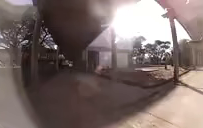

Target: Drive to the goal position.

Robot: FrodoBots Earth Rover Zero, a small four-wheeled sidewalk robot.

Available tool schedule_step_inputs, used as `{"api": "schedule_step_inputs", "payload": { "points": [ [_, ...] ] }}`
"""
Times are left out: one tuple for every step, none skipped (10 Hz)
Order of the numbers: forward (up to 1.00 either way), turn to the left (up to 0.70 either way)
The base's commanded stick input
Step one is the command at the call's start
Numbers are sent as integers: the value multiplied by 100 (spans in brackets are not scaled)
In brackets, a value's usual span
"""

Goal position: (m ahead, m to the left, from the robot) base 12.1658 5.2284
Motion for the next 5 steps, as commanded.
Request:
{"api": "schedule_step_inputs", "payload": {
  "points": [
    [50, 0],
    [50, 0],
    [50, 0],
    [50, 0],
    [50, 0]
  ]
}}
